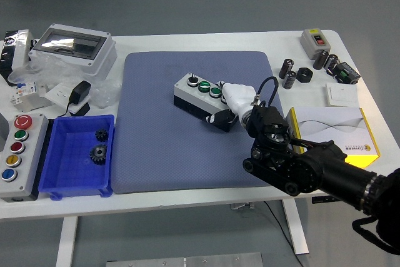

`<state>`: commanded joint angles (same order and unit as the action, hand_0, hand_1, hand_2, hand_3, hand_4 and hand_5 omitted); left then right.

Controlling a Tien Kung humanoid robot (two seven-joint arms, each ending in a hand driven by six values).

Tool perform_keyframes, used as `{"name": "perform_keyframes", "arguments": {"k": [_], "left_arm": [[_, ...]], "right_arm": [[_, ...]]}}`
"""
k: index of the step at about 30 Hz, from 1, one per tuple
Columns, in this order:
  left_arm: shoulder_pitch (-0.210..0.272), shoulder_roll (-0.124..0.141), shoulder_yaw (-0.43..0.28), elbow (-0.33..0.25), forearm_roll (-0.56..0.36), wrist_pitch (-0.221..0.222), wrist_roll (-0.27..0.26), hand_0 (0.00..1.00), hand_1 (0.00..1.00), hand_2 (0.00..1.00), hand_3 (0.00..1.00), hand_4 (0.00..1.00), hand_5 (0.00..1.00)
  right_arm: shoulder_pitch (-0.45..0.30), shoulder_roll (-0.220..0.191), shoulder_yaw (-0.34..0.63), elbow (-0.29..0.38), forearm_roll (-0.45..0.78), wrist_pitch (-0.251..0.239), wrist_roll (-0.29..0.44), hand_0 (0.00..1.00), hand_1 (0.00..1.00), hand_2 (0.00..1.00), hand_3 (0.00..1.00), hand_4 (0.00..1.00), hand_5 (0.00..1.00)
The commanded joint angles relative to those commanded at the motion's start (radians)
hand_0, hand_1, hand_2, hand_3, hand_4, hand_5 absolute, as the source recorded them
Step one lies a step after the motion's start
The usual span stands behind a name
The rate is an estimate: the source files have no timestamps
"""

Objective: Pick up the button,place it on the desk,press the button,press the button

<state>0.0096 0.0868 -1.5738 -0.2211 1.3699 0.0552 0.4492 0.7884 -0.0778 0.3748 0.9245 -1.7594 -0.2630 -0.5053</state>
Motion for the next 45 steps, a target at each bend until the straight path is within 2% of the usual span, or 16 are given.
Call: {"name": "perform_keyframes", "arguments": {"k": [2,3,8,9,14,15,18,23,26,29,32,33,34,39,44,45], "left_arm": [[0.000,0.000,0.000,0.001,0.000,0.000,-0.002,0.707,0.648,0.605,0.687,0.659,0.279],[0.000,0.000,0.000,0.001,0.000,-0.001,-0.003,0.707,0.648,0.605,0.686,0.658,0.279],[0.002,-0.003,0.002,0.003,-0.002,-0.001,-0.009,0.707,0.648,0.605,0.686,0.658,0.279],[0.002,-0.004,0.002,0.003,-0.003,-0.001,-0.010,0.707,0.647,0.605,0.686,0.659,0.277],[0.006,-0.010,0.008,0.005,-0.012,0.001,-0.015,0.707,0.647,0.605,0.686,0.659,0.277],[0.007,-0.012,0.010,0.006,-0.014,0.001,-0.015,0.707,0.648,0.606,0.685,0.660,0.280],[0.008,-0.015,0.009,0.006,-0.016,0.003,-0.016,0.707,0.648,0.606,0.685,0.660,0.280],[0.006,-0.016,0.006,0.007,-0.011,0.004,-0.021,0.706,0.647,0.607,0.685,0.663,0.285],[0.004,-0.018,0.004,0.008,-0.007,0.004,-0.023,0.706,0.647,0.607,0.685,0.663,0.285],[0.005,-0.019,0.001,0.007,-0.001,0.003,-0.022,0.706,0.648,0.607,0.687,0.667,0.293],[0.006,-0.020,-0.003,0.006,0.007,0.002,-0.019,0.706,0.648,0.607,0.687,0.667,0.293],[0.006,-0.020,-0.004,0.006,0.010,0.002,-0.018,0.705,0.648,0.608,0.686,0.669,0.297],[0.006,-0.020,-0.005,0.006,0.012,0.002,-0.018,0.705,0.648,0.608,0.686,0.669,0.297],[0.007,-0.021,-0.010,0.005,0.021,0.001,-0.015,0.705,0.647,0.608,0.687,0.671,0.301],[0.005,-0.019,-0.016,0.005,0.042,-0.003,-0.014,0.705,0.647,0.608,0.687,0.671,0.301],[0.004,-0.019,-0.017,0.005,0.045,-0.004,-0.014,0.703,0.647,0.608,0.685,0.671,0.303]], "right_arm": [[-0.002,-0.001,0.000,0.001,-0.002,-0.004,0.006,0.087,0.359,0.425,0.719,0.439,0.064],[-0.003,-0.001,0.001,0.002,-0.002,-0.007,0.009,0.054,0.306,0.379,0.488,0.258,0.002],[-0.012,-0.015,0.023,0.025,-0.002,-0.039,0.061,0.054,0.306,0.379,0.488,0.258,0.002],[-0.017,-0.026,0.031,0.041,0.005,-0.044,0.079,0.056,0.298,0.379,0.353,0.026,0.002],[-0.050,-0.119,0.086,0.154,0.038,-0.046,0.193,0.056,0.298,0.379,0.353,0.026,0.002],[-0.057,-0.146,0.096,0.186,0.051,-0.041,0.224,0.067,0.299,0.353,0.240,0.002,0.002],[-0.067,-0.219,0.113,0.275,0.092,-0.042,0.310,0.067,0.299,0.353,0.240,0.002,0.002],[-0.063,-0.338,0.052,0.394,0.057,-0.115,0.459,0.081,0.300,0.304,0.204,0.002,0.002],[-0.068,-0.390,-0.007,0.390,-0.010,-0.169,0.544,0.081,0.300,0.304,0.204,0.002,0.002],[-0.080,-0.396,-0.051,0.355,-0.069,-0.206,0.608,0.092,0.300,0.294,0.201,0.002,0.002],[-0.101,-0.374,-0.068,0.302,-0.126,-0.240,0.649,0.092,0.300,0.294,0.201,0.002,0.002],[-0.108,-0.364,-0.068,0.281,-0.141,-0.248,0.653,0.179,0.301,0.292,0.201,0.002,0.002],[-0.115,-0.355,-0.068,0.262,-0.151,-0.253,0.656,0.179,0.301,0.292,0.201,0.002,0.002],[-0.136,-0.327,-0.058,0.211,-0.154,-0.237,0.631,0.234,0.320,0.306,0.209,0.002,0.002],[-0.163,-0.312,-0.032,0.190,-0.136,-0.208,0.610,0.234,0.320,0.306,0.209,0.002,0.002],[-0.165,-0.310,-0.031,0.187,-0.136,-0.203,0.607,0.332,0.370,0.358,0.244,0.002,0.002]]}}
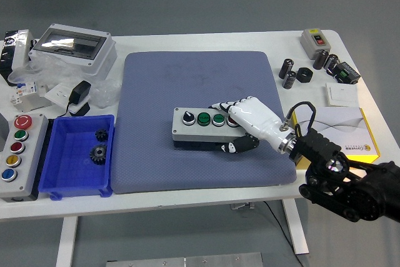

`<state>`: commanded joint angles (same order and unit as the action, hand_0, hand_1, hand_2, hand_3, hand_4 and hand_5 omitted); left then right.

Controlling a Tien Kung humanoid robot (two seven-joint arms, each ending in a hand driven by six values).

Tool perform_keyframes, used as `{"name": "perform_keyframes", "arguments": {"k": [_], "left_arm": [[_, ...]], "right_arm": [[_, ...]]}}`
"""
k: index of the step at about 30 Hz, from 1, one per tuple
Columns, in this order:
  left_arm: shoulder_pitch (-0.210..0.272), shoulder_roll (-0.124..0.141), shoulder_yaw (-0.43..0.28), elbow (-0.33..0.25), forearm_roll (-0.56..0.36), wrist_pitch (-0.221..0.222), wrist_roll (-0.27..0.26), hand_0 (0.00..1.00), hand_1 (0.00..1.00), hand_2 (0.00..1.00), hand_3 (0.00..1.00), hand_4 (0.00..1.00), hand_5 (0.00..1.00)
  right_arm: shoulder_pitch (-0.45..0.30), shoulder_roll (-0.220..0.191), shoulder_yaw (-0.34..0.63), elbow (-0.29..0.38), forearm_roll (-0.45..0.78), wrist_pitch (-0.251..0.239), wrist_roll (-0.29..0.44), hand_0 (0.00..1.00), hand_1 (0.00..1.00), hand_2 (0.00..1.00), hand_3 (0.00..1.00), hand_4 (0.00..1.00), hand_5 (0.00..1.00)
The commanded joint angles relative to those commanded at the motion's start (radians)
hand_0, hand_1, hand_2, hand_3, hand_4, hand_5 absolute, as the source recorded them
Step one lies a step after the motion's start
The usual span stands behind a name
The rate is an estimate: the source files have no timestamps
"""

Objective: Pick up the button,place it on the desk,press the button,press the button

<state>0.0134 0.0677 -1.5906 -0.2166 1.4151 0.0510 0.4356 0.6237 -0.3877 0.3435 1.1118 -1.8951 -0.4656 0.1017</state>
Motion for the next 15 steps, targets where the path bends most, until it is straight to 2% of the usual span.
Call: {"name": "perform_keyframes", "arguments": {"k": [5,6,11,12,15], "left_arm": [[-0.004,0.003,-0.005,0.000,0.010,-0.003,0.000,0.703,0.647,0.608,0.685,0.671,0.303],[-0.005,0.003,-0.006,0.000,0.012,-0.003,0.000,0.704,0.647,0.608,0.686,0.671,0.304],[-0.004,0.007,-0.011,-0.001,0.018,-0.003,0.002,0.704,0.647,0.608,0.686,0.671,0.304],[-0.003,0.007,-0.012,-0.001,0.020,-0.003,0.003,0.704,0.646,0.608,0.685,0.672,0.307],[-0.002,0.008,-0.014,-0.002,0.022,-0.003,0.004,0.704,0.646,0.608,0.685,0.672,0.307]], "right_arm": [[0.007,0.001,-0.015,-0.007,0.002,0.022,-0.016,0.332,0.370,0.358,0.244,0.002,0.002],[0.010,0.000,-0.019,-0.008,0.003,0.025,-0.019,0.582,0.558,0.535,0.484,0.002,0.002],[0.020,-0.007,-0.038,-0.009,0.014,0.033,-0.029,0.582,0.558,0.535,0.484,0.002,0.002],[0.021,-0.009,-0.041,-0.009,0.017,0.035,-0.031,0.789,0.735,0.726,0.687,0.047,0.137],[0.025,-0.014,-0.048,-0.008,0.033,0.041,-0.036,0.789,0.735,0.726,0.687,0.047,0.137]]}}
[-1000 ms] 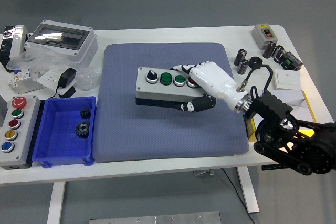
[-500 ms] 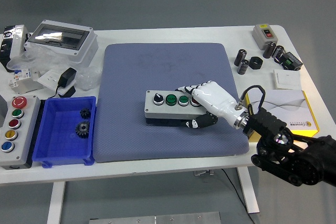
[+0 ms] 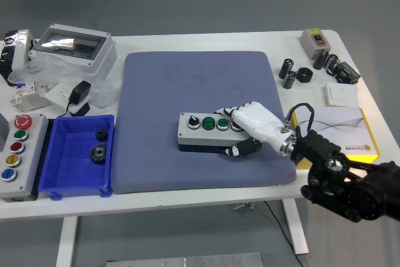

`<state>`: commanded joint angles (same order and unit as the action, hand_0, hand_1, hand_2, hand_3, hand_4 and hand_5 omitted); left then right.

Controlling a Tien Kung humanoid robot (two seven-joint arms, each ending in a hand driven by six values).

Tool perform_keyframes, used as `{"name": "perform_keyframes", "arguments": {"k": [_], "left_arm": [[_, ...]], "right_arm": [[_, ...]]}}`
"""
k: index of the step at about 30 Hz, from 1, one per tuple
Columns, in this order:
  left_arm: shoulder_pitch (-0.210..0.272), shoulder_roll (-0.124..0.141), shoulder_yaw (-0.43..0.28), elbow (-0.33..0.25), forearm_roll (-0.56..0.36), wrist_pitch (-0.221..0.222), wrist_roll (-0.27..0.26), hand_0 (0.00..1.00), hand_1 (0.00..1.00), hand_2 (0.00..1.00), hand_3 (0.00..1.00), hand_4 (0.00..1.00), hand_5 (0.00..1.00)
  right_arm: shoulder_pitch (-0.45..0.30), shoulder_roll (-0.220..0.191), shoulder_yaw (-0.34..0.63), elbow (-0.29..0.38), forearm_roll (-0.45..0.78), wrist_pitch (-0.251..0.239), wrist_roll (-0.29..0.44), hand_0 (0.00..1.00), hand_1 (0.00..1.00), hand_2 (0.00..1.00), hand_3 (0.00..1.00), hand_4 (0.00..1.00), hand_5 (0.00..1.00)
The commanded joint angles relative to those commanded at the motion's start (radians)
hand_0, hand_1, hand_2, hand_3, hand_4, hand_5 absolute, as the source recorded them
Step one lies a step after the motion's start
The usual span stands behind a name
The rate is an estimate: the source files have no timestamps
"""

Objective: Pick up the button,place it on the desk,press the button,press the button

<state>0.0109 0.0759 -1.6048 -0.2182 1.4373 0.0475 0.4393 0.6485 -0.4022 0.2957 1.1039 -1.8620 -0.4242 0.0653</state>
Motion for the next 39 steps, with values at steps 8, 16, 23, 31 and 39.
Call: {"name": "perform_keyframes", "arguments": {"k": [8,16,23,31,39], "left_arm": [[0.000,0.000,-0.002,-0.001,0.004,-0.001,0.002,0.702,0.646,0.607,0.684,0.672,0.308],[-0.003,0.003,-0.009,-0.002,0.017,-0.003,0.004,0.701,0.645,0.607,0.682,0.671,0.308],[-0.005,0.005,-0.013,-0.003,0.027,-0.005,0.006,0.701,0.645,0.606,0.681,0.669,0.307],[-0.003,0.004,-0.015,-0.003,0.030,-0.008,0.005,0.701,0.645,0.606,0.680,0.668,0.305],[-0.003,0.001,-0.015,-0.002,0.027,-0.011,0.000,0.701,0.644,0.605,0.679,0.666,0.304]], "right_arm": [[0.016,-0.024,-0.019,0.013,0.074,0.034,0.001,0.918,0.857,0.858,0.883,0.204,0.059],[0.047,-0.058,-0.043,0.037,0.130,0.072,0.012,0.976,0.912,0.917,0.967,0.364,0.042],[0.072,-0.081,-0.072,0.061,0.172,0.096,0.019,0.993,0.936,0.931,0.994,0.455,0.065],[0.095,-0.114,-0.088,0.099,0.207,0.128,0.023,0.998,0.952,0.951,0.998,0.518,0.068],[0.104,-0.141,-0.097,0.139,0.252,0.151,0.027,0.998,0.966,0.984,0.998,0.586,0.074]]}}
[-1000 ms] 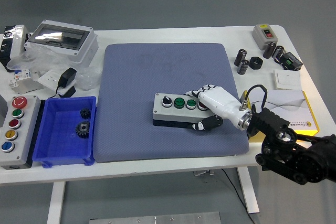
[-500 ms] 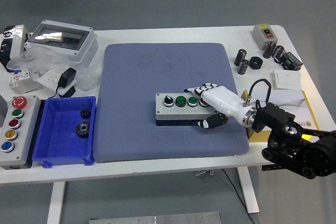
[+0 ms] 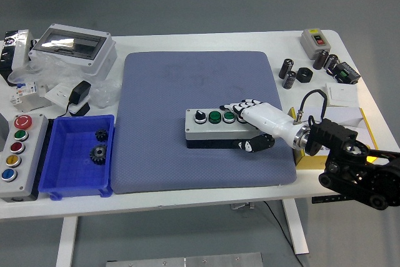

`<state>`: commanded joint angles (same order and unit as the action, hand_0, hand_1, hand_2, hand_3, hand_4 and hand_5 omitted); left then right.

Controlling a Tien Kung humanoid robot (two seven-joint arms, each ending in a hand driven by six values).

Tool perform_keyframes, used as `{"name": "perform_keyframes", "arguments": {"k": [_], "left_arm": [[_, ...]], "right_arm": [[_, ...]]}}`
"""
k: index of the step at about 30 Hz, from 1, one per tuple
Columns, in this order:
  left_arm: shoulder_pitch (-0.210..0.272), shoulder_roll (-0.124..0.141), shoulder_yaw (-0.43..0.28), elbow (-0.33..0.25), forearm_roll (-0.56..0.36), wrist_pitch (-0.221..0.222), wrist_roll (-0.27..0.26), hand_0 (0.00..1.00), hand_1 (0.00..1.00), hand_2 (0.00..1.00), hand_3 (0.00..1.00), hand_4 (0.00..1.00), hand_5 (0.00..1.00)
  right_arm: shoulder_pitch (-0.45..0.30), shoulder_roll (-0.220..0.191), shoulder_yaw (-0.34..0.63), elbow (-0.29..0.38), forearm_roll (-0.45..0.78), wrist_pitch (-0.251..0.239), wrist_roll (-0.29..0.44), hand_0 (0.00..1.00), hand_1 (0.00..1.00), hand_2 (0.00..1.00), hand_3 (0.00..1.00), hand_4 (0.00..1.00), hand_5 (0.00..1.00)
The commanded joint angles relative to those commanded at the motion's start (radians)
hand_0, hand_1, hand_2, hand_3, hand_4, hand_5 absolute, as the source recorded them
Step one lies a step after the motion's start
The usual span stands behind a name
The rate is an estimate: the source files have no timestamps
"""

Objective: Pick up the button,place it on the desk,press the button,press the button

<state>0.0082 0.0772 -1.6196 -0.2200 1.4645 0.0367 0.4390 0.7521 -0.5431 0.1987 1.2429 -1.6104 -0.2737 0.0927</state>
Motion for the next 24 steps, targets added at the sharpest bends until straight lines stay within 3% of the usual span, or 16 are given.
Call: {"name": "perform_keyframes", "arguments": {"k": [23,24], "left_arm": [[0.006,-0.004,-0.005,-0.002,0.007,-0.007,-0.001,0.701,0.644,0.602,0.674,0.668,0.296],[0.007,-0.004,-0.005,-0.002,0.007,-0.007,-0.001,0.700,0.644,0.600,0.671,0.667,0.290]], "right_arm": [[-0.007,-0.020,0.021,0.022,0.001,0.048,-0.013,0.998,0.983,0.998,0.998,0.604,0.077],[-0.007,-0.021,0.022,0.025,0.001,0.049,-0.013,0.998,0.998,0.998,0.998,0.676,0.093]]}}
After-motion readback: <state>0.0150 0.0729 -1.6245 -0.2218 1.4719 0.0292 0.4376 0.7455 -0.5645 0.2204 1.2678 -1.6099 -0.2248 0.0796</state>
